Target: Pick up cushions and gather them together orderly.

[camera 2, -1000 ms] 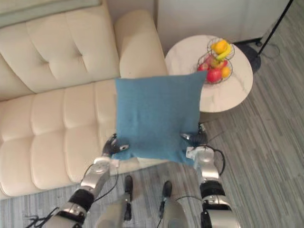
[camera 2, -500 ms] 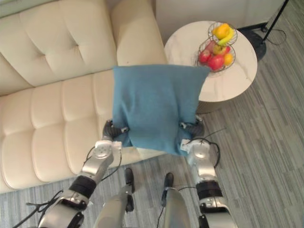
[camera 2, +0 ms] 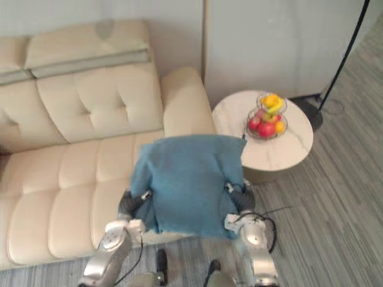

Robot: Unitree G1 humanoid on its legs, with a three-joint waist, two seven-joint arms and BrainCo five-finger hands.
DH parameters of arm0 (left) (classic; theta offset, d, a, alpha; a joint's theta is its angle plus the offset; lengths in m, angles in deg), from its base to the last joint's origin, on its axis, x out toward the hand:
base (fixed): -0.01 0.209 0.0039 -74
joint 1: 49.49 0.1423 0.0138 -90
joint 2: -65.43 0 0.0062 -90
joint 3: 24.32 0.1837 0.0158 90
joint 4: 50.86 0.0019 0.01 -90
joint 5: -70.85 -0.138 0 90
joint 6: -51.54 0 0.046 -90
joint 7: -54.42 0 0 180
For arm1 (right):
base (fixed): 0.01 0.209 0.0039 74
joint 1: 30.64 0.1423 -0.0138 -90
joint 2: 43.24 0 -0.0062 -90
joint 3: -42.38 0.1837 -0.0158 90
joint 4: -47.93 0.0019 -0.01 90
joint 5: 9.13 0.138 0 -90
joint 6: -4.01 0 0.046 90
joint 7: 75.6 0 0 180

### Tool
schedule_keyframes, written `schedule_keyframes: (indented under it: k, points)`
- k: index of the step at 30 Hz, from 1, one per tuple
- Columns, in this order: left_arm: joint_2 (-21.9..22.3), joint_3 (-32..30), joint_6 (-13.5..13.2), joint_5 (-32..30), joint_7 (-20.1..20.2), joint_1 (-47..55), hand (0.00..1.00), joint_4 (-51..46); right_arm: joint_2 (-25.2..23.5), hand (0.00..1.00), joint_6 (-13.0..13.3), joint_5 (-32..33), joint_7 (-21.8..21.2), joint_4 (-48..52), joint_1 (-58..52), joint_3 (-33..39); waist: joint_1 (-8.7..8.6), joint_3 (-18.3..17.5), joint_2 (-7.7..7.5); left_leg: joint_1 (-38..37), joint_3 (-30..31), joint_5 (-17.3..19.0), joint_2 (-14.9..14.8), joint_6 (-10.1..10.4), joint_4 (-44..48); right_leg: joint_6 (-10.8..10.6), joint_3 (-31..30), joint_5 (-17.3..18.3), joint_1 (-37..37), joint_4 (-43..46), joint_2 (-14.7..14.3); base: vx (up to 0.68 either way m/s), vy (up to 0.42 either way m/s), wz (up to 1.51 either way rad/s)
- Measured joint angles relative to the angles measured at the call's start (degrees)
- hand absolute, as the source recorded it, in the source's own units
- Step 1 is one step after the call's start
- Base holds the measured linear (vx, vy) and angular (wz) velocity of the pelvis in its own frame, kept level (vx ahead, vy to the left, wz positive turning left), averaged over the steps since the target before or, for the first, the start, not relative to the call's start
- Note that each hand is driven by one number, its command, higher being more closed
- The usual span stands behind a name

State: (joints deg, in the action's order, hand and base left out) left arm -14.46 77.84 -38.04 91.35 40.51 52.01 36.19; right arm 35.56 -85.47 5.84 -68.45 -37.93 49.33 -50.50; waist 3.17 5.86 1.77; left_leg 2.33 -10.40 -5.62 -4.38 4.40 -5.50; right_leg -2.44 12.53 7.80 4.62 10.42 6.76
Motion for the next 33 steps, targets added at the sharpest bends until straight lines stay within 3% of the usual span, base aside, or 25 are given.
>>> schedule_keyframes:
  k: [4, 9, 13, 15, 16, 17, 18, 21, 22, 25, 26, 27, 29, 30, 31, 32, 33]
  points:
    - [0.0, -1.1, -0.4, 0.0, 1.1, 5.4, 1.0, -6.1, -0.3, 1.0, 1.4, 1.4, -1.6, 4.6, -4.0, -1.6, 0.28, -2.1, 0.04, -1.4, 0.1, 1.2, -0.1, 0.0, 0.6, -0.2, 0.3, -0.6, -2.5, -1.5, -0.3, -0.02, 0.011, 0.04]
    - [0.4, -1.1, -1.2, 0.1, 1.9, 8.3, 1.0, -7.1, -0.4, 1.0, 2.4, 1.3, -2.6, 6.6, -6.4, -2.4, 0.79, -3.8, -0.27, -1.3, 1.5, 2.7, 0.0, -0.1, 3.1, -0.4, 1.3, -1.4, -5.0, -3.0, -0.4, -0.02, 0.007, 0.08]
    - [1.1, -1.1, -1.2, 0.2, 1.9, 8.5, 1.0, -7.1, -0.2, 1.0, 2.9, 0.7, -2.3, 6.4, -6.5, -2.3, 0.6, -3.6, -0.32, 5.0, 5.0, 6.7, -0.3, -0.1, 10.8, -0.2, 7.8, -0.6, -5.6, -1.5, 0.6, -0.08, 0.007, 0.73]
    - [1.8, -1.0, -1.2, 1.2, 2.0, 8.2, 1.0, -6.8, -0.1, 1.0, 3.0, 0.2, -1.8, 5.9, -6.1, -1.3, 0.57, -3.6, -0.42, 7.4, -0.1, 8.4, -2.1, -0.3, 12.1, -0.1, 12.0, -0.7, -5.7, -1.9, 1.7, -0.07, 0.044, 1.08]
    - [2.2, -0.8, -1.2, 1.3, 2.4, 7.4, 1.0, -5.8, -0.1, 1.0, 3.1, -0.7, -1.3, 5.2, -5.6, -0.4, 0.43, -3.1, -1.26, 8.2, -2.8, 8.1, -2.8, -2.0, 13.1, -0.1, 14.0, -0.7, -5.7, -2.0, 3.2, -0.06, 0.135, 1.04]
    - [2.4, -0.8, -1.2, 1.7, 2.8, 6.8, 1.0, -4.2, 0.0, 1.0, 3.1, -1.4, -0.9, 3.1, -4.1, 0.2, 0.37, -3.2, -1.11, 8.9, -4.3, 7.6, -3.9, -3.7, 14.5, -0.2, 15.8, -0.7, -6.0, -1.7, 4.9, -0.04, 0.155, 0.91]
    - [2.7, -0.6, -1.3, 1.9, 2.8, 6.5, 1.0, -3.2, 0.0, 1.0, 3.1, -1.4, -0.6, 1.8, -3.3, 0.6, 0.22, -3.1, -1.3, 8.8, -4.8, 7.2, -4.9, -3.6, 14.8, -0.7, 16.3, -1.0, -6.4, -1.8, 5.7, 0.01, 0.161, 0.71]
    - [3.5, 0.4, -1.3, 2.2, 2.8, 6.1, 1.0, -0.5, 1.4, 1.0, 3.1, -1.6, 0.3, -3.2, -1.0, 1.4, 0.16, -3.9, 1.63, 7.1, -6.7, 5.0, -10.2, -0.2, 13.3, -4.1, 17.9, -3.0, -7.7, -2.9, 7.1, 0.06, 0.299, 0.4]
    - [3.6, 1.1, -1.3, 2.2, 2.8, 5.1, 1.0, 1.1, 1.4, 1.0, 3.0, -1.7, 0.5, -4.8, -0.9, 2.3, 0.0, -4.1, 2.05, 6.5, -7.5, 2.8, -10.0, 4.7, 12.3, -6.0, 18.2, -3.9, -8.2, -3.3, 8.3, 0.09, 0.375, 0.38]
    - [0.4, 1.4, -1.2, 2.1, 2.9, 3.2, 1.0, 2.6, -1.8, 1.0, 2.6, -3.6, 1.1, -7.7, -0.4, 2.9, -0.23, -3.9, -2.26, 6.8, -8.2, 4.1, -3.3, 1.2, 11.6, -6.6, 17.2, -8.9, -8.7, -6.4, 13.8, 0.07, 0.367, 0.25]
    - [-0.2, 1.4, -1.2, 2.1, 2.9, 3.1, 1.0, 3.0, -2.4, 1.0, 2.3, -3.8, 1.2, -7.8, -0.3, 3.0, -0.2, -3.7, -2.78, 6.8, -8.4, 4.7, -2.4, 0.4, 12.1, -6.8, 17.1, -10.4, -8.7, -6.5, 14.6, 0.06, 0.314, 0.01]
    - [-0.3, 1.4, -1.2, 2.1, 2.9, 3.1, 1.0, 3.8, -2.7, 1.0, 1.9, -3.8, 1.3, -8.1, -0.4, 3.0, -0.19, -3.6, -2.7, 7.3, -8.8, 6.4, -1.8, -1.0, 14.7, -7.0, 16.8, -13.6, -8.6, -6.2, 15.8, 0.06, 0.38, -0.11]
    - [-0.1, 1.6, -1.1, 2.1, 3.0, 3.1, 1.0, 3.9, -2.5, 1.0, 1.8, -3.7, 1.4, -9.2, -0.2, 3.3, 0.31, -3.4, -2.25, 8.4, -9.8, 10.3, -1.5, -2.7, 19.7, -6.4, 15.1, -16.4, -6.2, -1.9, 18.0, 0.02, 0.341, -0.31]
    - [-0.1, 1.4, -1.1, 2.1, 3.0, 3.0, 1.0, 3.9, -2.5, 1.0, 1.7, -3.7, 1.5, -10.1, 0.5, 3.2, 0.42, -3.2, -1.96, 8.4, -11.1, 12.3, -1.1, -4.0, 20.5, -2.8, 14.6, -18.3, -2.8, 2.2, 19.5, 0.0, 0.363, -0.47]
    - [-0.1, 1.2, -1.2, 2.1, 3.0, 3.0, 1.0, 3.9, -2.5, 1.0, 1.7, -3.7, 1.5, -10.3, 1.0, 3.2, 0.36, -2.8, -1.55, 7.9, -11.9, 12.8, -1.0, -4.6, 20.2, -0.6, 12.5, -16.6, -0.8, 5.1, 19.5, 0.0, 0.347, -0.39]
    - [-0.1, 0.9, -1.1, 2.1, 2.9, 2.9, 1.0, 3.9, -2.5, 1.0, 1.7, -3.7, 1.5, -10.3, 1.3, 3.2, -0.21, -2.1, -0.9, 7.1, -11.8, 13.2, -1.0, -5.1, 19.7, -2.5, 7.5, -11.5, 1.2, 9.6, 17.2, 0.02, 0.291, -0.13]
    - [-0.1, 0.9, -1.1, 2.1, 2.9, 2.9, 1.0, 3.9, -2.5, 1.0, 1.7, -3.7, 1.5, -10.3, 0.9, 3.2, -1.01, -1.9, -0.6, 5.5, -11.6, 13.2, -0.4, -5.4, 17.5, -4.4, 2.5, -5.0, 3.2, 13.9, 11.9, 0.03, 0.231, 0.04]
